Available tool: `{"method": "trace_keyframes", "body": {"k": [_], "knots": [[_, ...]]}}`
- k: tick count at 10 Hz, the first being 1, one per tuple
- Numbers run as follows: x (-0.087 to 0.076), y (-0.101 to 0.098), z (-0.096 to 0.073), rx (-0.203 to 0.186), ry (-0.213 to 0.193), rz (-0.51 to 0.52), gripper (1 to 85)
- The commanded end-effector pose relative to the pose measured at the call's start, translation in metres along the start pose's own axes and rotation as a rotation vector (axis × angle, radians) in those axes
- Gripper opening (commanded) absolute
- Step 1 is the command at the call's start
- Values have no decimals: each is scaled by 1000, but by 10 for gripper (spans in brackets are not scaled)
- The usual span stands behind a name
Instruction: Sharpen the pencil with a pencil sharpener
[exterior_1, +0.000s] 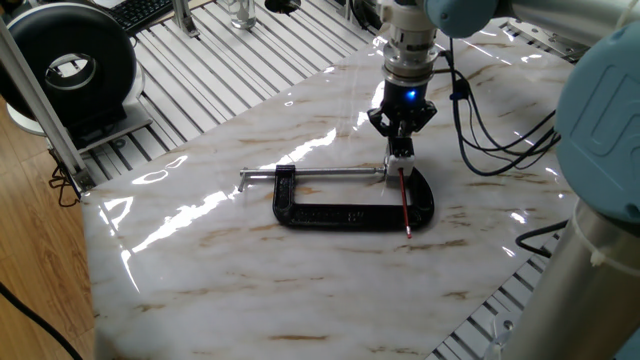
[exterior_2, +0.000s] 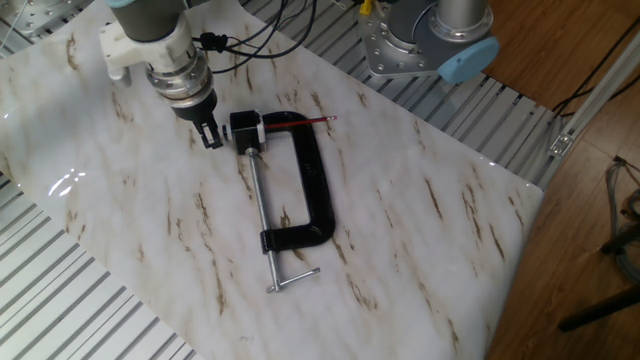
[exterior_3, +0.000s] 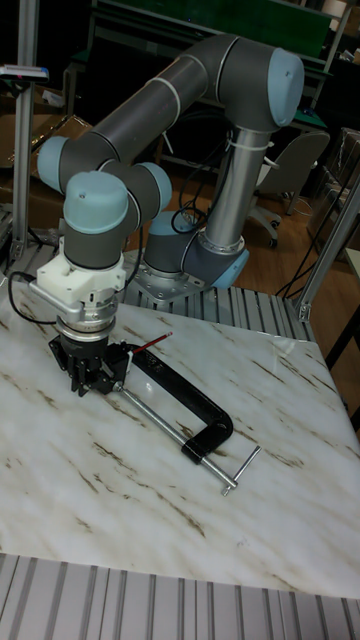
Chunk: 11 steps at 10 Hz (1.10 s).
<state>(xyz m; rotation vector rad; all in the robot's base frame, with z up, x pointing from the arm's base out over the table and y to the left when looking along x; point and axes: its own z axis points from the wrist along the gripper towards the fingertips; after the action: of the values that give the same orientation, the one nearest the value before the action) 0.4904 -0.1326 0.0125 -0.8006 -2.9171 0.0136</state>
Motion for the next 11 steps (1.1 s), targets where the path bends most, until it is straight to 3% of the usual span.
{"method": "trace_keyframes", "body": {"k": [1,3,11], "knots": [[0,-10,-2,35,4,-2,10],[2,-18,-4,71,11,-10,10],[7,-21,-21,123,54,-7,10]]}}
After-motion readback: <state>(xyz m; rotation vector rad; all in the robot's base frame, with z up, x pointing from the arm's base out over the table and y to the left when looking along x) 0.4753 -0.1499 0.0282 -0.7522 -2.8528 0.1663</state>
